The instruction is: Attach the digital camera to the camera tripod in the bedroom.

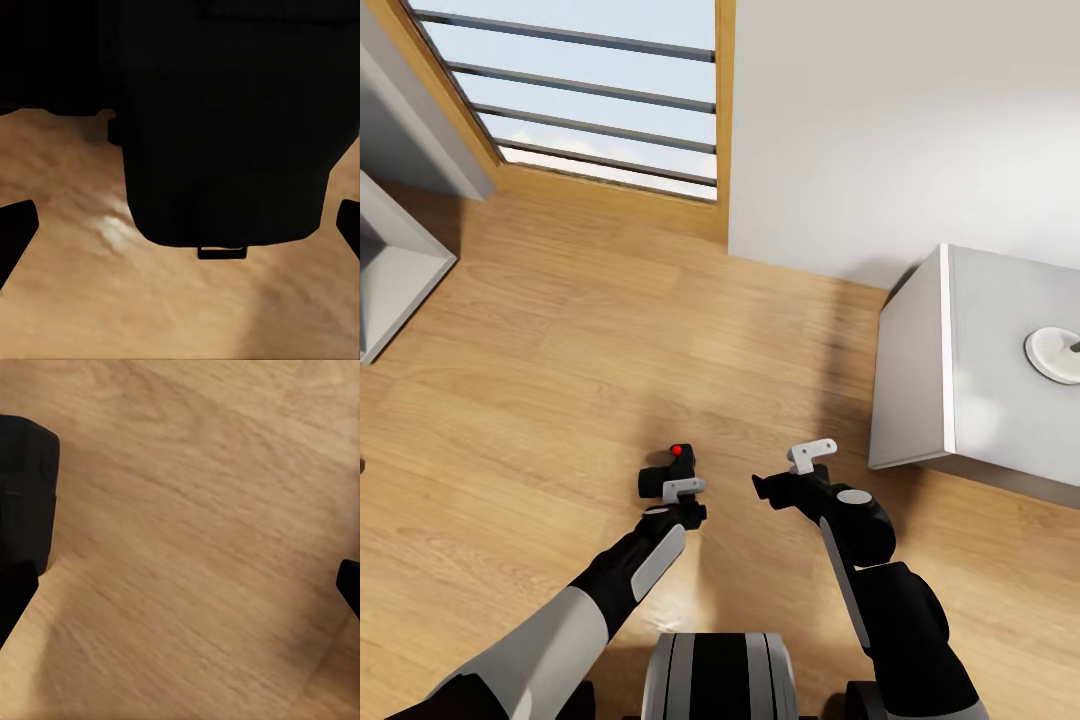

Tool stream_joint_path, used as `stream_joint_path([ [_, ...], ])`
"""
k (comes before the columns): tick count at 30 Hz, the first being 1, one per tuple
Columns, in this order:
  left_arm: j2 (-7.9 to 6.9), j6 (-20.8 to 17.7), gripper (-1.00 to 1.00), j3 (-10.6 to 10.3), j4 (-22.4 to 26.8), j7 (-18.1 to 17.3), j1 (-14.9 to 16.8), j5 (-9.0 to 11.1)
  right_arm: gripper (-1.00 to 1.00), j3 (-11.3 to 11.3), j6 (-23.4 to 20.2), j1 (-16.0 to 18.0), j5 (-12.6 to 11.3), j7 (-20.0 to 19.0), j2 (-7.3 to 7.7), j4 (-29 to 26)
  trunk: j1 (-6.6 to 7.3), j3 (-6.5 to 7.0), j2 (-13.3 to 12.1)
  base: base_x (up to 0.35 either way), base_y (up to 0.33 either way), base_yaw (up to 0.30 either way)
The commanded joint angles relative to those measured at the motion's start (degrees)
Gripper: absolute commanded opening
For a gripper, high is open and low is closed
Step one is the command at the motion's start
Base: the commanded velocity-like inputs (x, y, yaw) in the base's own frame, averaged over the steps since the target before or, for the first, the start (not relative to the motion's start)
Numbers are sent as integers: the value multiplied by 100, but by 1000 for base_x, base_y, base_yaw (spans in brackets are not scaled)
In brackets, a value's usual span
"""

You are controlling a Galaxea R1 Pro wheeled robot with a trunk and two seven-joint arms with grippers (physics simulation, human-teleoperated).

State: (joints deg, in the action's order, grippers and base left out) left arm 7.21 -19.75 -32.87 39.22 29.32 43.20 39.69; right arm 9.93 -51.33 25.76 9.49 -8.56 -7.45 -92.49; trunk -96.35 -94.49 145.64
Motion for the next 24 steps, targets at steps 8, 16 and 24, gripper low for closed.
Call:
stream_joint_path([
  [8,-2,111,100,-17,-32,42,26,56,100,-1,-24,4,61,-49,-2,-6,1,-3,1,0,0,0],
  [16,11,194,100,-9,-55,33,55,70,100,-7,-26,5,62,-49,-1,-6,1,-3,1,0,0,0],
  [24,9,226,100,-2,-74,-154,63,65,100,-2,-26,3,66,-49,-2,-6,1,-3,1,0,0,0],
])
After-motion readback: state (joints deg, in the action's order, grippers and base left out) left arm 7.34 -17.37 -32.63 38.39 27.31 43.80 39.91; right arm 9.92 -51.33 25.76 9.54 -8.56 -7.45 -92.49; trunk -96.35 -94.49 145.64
